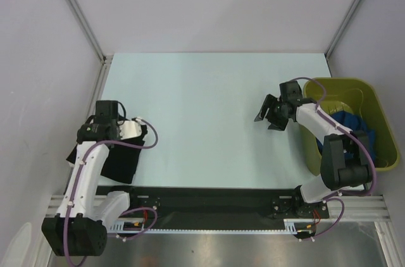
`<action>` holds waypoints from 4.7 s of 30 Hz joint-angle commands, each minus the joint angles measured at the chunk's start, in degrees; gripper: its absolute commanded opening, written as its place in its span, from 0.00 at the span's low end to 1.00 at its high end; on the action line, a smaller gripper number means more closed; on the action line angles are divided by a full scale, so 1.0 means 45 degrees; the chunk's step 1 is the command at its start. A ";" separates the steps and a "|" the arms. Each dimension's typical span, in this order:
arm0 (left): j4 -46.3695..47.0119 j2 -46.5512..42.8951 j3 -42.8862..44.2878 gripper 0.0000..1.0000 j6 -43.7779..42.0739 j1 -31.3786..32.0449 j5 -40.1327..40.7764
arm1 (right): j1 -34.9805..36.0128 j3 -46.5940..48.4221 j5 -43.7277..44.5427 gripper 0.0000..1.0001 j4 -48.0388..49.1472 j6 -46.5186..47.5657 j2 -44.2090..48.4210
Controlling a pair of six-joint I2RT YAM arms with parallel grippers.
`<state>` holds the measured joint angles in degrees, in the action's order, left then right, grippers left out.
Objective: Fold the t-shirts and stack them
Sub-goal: Neatly place the folded tshirt to the corner
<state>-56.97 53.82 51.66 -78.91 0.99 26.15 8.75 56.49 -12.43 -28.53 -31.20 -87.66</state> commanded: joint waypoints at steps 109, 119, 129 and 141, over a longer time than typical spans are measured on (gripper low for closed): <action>0.7094 1.0387 0.3169 0.52 1.0955 0.0931 -0.4948 | -0.0988 -0.0249 0.0887 0.73 -0.1042 0.0996 0.1472; 0.5415 0.7945 0.3715 0.89 1.1228 0.0990 -0.8544 | -0.0988 -0.0131 0.0886 0.73 -0.1061 0.1074 0.1296; 0.3854 0.6422 0.3932 1.00 1.0975 0.1768 -0.5930 | -0.1027 0.0491 0.1997 0.74 -0.1335 0.1795 0.2971; 0.3831 0.2319 0.0830 1.00 1.2125 0.2416 -0.6456 | -0.1222 0.0339 0.3523 0.77 -0.0340 0.3379 0.5884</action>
<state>-40.82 67.72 59.59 -27.44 11.92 -2.17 3.62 59.05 1.37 -32.93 -18.57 -64.01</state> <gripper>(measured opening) 0.996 0.772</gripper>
